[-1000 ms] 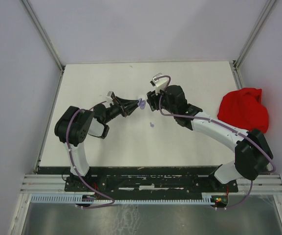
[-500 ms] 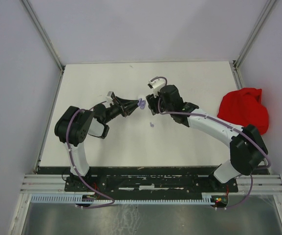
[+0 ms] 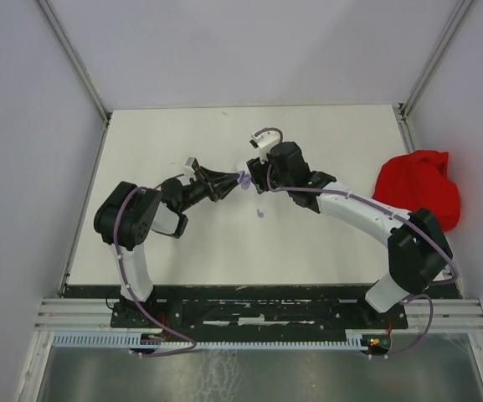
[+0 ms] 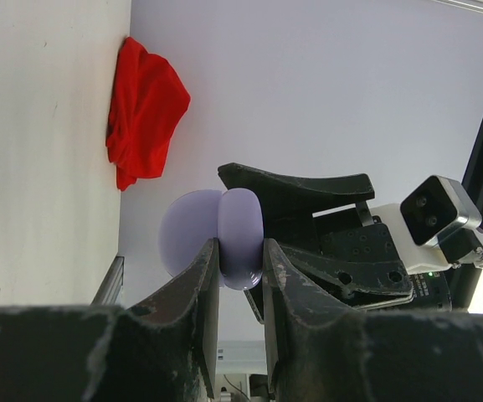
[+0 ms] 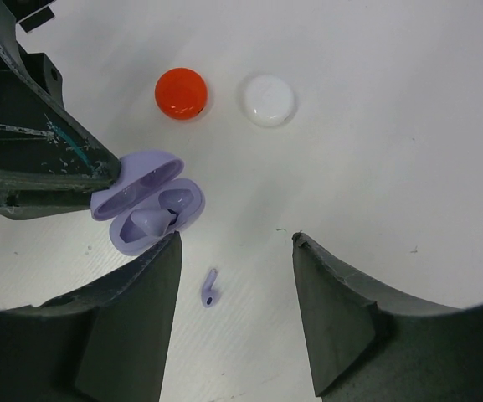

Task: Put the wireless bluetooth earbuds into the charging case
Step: Adjust the earbud with the charging case.

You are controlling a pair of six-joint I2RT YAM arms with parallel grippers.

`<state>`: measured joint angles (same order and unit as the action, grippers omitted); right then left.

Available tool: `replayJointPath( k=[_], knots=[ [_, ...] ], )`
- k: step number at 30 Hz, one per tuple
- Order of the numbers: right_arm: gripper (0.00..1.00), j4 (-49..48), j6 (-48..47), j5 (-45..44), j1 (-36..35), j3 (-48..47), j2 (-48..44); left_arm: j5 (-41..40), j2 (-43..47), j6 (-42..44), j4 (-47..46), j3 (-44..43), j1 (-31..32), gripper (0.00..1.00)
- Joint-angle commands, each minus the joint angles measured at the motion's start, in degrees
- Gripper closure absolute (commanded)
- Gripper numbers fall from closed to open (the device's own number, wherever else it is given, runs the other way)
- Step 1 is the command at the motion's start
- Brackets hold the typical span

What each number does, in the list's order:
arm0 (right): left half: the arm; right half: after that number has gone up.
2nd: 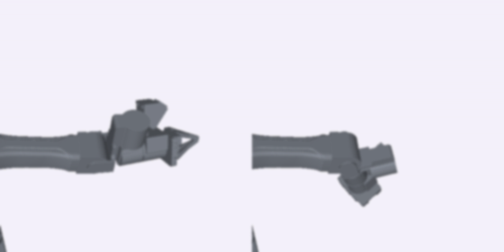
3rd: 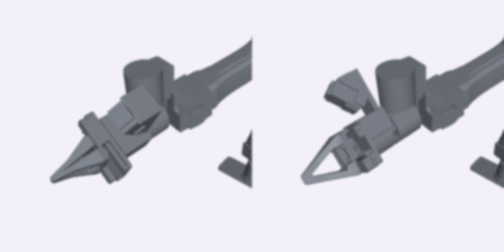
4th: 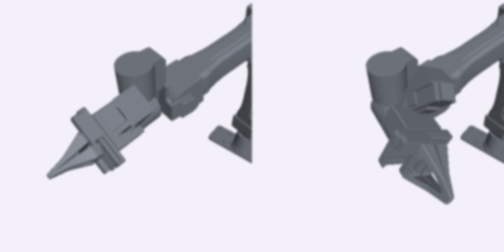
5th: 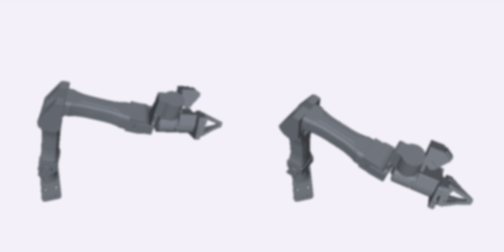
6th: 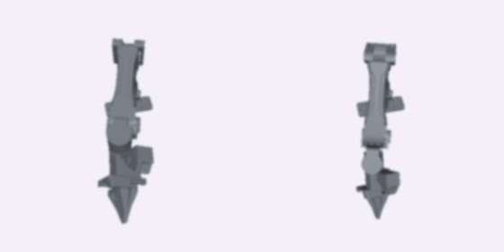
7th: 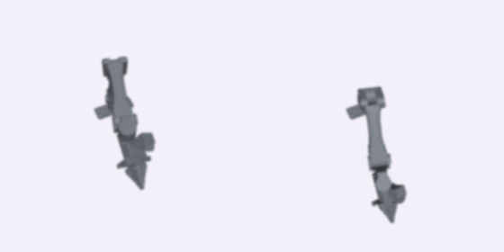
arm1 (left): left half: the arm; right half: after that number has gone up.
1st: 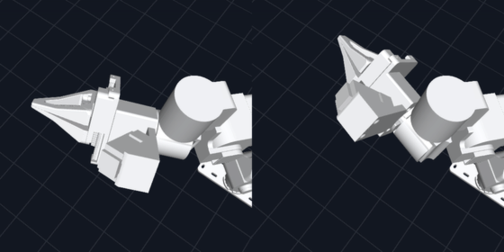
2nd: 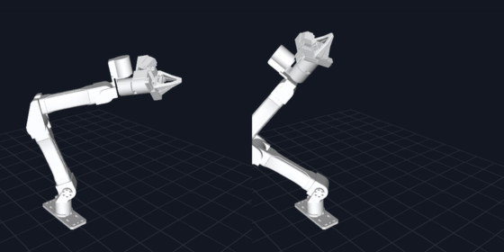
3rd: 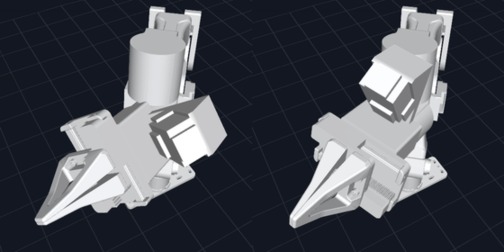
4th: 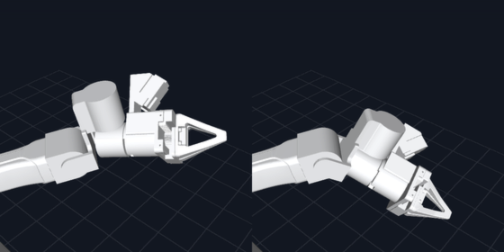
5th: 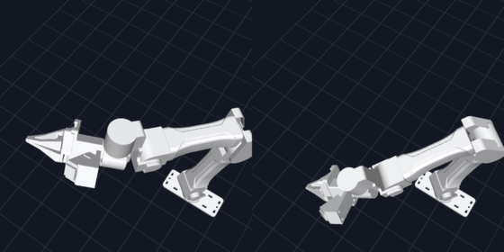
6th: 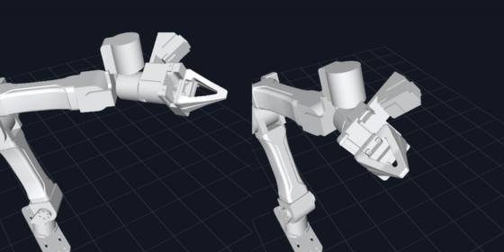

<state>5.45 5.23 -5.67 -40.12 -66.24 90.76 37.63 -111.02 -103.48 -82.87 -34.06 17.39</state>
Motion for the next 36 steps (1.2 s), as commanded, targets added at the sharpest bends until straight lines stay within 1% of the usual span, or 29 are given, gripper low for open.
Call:
replayJointPath(
  k=[1,18,36],
  knots=[
    [0.36,-0.9,0.7,-0.2,-0.1,-3.3,0.5,1.0,0.7,0.2,-3.1,0.3,0.5,0.97],
    [0.37,-0.3,1.3,2.5,-0.1,-4.3,0.8,0.7,0.1,0.2,-3.2,-0.3,0.8,0.97],
    [0.36,0.0,1.6,2.6,-0.2,-5.8,2.0,0.5,-0.3,0.1,-3.4,-0.3,1.2,0.97]
  ],
)
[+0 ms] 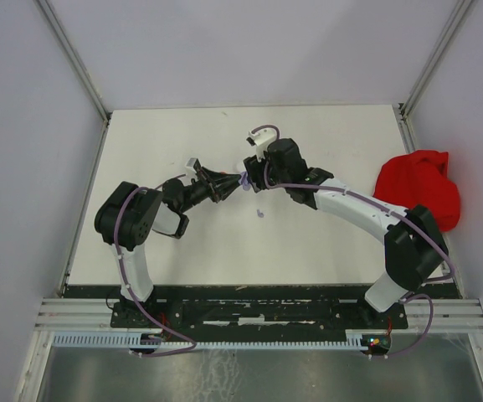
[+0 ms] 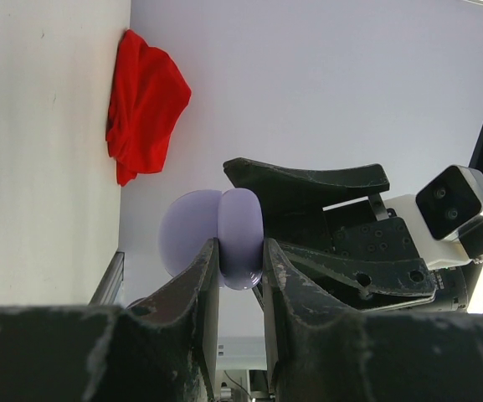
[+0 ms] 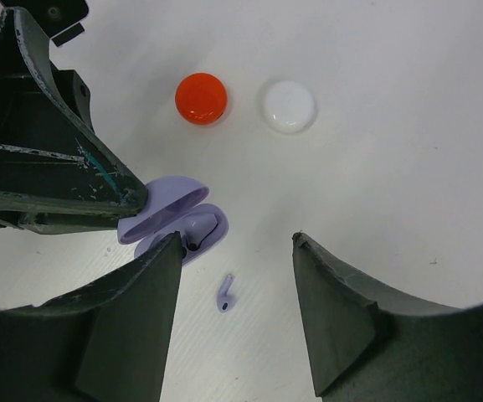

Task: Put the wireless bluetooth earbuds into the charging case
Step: Adjust the earbud with the charging case.

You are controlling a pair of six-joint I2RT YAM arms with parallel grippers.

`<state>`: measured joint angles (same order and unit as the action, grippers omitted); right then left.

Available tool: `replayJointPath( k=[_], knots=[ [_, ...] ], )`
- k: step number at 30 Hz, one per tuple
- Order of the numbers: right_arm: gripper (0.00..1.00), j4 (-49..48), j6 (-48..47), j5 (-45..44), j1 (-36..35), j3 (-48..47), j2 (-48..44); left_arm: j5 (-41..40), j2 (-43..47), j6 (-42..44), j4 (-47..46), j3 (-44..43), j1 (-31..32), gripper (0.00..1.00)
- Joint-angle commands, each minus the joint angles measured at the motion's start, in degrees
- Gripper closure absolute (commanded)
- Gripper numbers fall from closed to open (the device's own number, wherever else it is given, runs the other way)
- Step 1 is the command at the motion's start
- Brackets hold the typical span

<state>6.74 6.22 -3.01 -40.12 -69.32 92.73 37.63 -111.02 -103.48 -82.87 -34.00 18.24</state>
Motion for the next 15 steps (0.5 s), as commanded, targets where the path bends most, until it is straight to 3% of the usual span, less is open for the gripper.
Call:
replayJointPath(
  k=[1,10,15],
  knots=[
    [0.37,-1.6,0.6,-0.1,-0.2,-2.5,-0.4,0.5,-0.3,0.0,-3.5,-0.4,0.3,0.97],
    [0.36,-3.3,1.7,-3.3,-0.2,4.1,-7.4,-2.6,-3.5,-0.7,-5.4,-0.5,-0.9,0.97],
    [0.36,1.5,1.8,-1.7,-0.2,6.2,-8.4,-3.5,-5.3,-1.9,-8.0,0.2,-1.8,0.97]
  ],
)
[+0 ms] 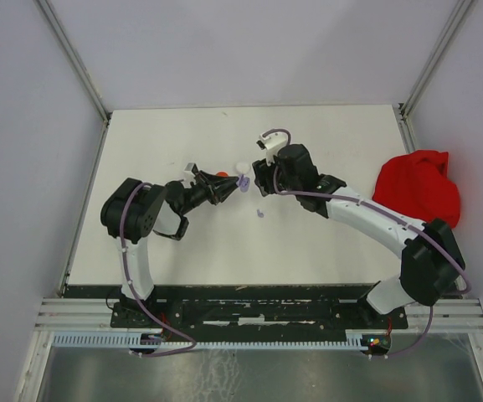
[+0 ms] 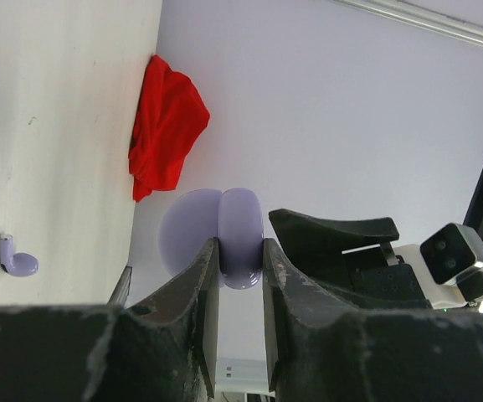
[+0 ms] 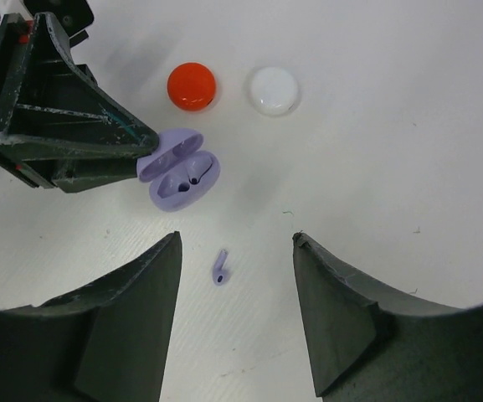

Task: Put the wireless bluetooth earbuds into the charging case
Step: Adjust the earbud with the charging case, then pick up the earbud from the center of the board.

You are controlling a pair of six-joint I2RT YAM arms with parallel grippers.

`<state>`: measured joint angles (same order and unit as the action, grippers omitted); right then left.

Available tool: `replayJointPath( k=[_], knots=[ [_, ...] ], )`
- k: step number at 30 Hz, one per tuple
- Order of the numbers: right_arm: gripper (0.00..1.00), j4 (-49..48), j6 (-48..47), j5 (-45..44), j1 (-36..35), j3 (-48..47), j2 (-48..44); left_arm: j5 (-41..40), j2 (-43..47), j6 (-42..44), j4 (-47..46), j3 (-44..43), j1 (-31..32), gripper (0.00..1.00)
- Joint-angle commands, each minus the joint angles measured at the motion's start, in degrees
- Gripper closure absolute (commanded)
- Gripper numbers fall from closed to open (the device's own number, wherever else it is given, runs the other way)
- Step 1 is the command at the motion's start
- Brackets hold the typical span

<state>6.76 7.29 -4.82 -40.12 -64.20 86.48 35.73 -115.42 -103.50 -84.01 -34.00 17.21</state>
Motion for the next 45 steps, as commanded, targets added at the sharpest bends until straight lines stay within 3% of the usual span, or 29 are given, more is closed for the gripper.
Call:
replayJointPath(
  k=[1,11,26,45],
  knots=[
    [0.36,2.4,0.8,0.3,-0.1,1.4,-1.8,-1.7,-0.9,-1.9,-7.0,0.4,-0.9,0.97],
    [0.37,8.5,3.6,4.0,-1.2,2.4,5.9,-0.8,2.0,-1.7,-7.2,2.5,-3.6,0.97],
    [0.38,6.9,6.9,9.6,-1.9,-0.9,16.3,2.4,7.3,-1.8,-7.2,6.8,-11.0,0.97],
    [0.37,5.8,8.4,11.1,-2.7,-3.8,20.8,3.7,9.1,-1.5,-6.2,7.7,-13.4,0.97]
  ],
)
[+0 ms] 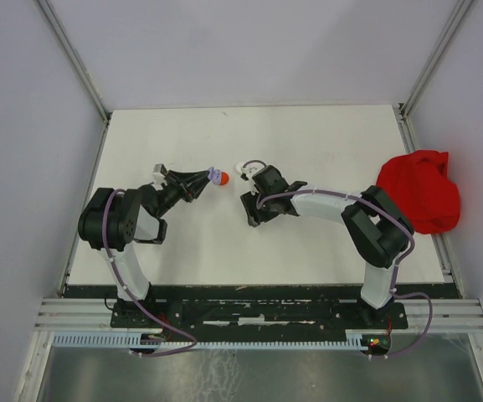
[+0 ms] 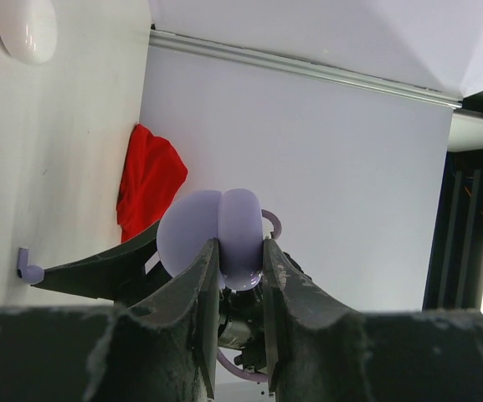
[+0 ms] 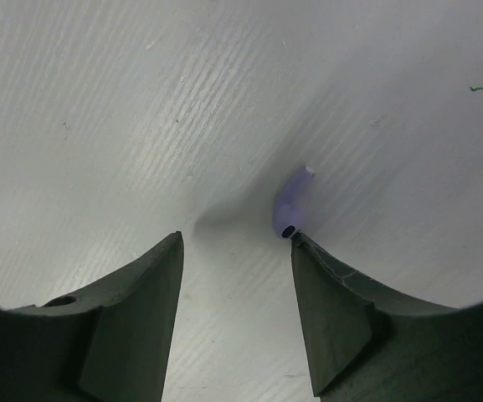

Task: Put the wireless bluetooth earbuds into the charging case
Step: Pick up the earbud from the center of the board.

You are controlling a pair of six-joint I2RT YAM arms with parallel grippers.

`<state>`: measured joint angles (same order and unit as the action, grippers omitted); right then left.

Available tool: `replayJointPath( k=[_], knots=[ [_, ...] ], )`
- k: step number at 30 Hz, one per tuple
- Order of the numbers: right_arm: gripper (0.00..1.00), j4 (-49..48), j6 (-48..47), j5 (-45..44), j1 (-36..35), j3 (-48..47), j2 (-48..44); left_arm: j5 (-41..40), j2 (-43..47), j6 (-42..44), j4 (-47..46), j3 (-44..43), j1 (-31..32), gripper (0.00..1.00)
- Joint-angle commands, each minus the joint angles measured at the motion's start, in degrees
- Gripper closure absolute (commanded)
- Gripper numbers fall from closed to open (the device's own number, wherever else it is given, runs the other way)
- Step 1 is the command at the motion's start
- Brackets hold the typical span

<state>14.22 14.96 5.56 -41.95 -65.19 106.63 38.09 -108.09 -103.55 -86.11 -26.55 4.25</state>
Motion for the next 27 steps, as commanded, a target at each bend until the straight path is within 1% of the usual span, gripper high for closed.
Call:
replayJointPath(
  k=[1,27],
  knots=[
    [0.38,-1.6,0.7,0.7,-0.9,-2.9,0.7,1.4,1.8,-1.5,-4.1,0.4,-0.5,0.97],
    [0.38,-1.5,0.9,-0.2,-1.7,-11.8,7.7,2.3,1.8,-1.7,-5.6,2.0,-2.5,0.97]
  ],
)
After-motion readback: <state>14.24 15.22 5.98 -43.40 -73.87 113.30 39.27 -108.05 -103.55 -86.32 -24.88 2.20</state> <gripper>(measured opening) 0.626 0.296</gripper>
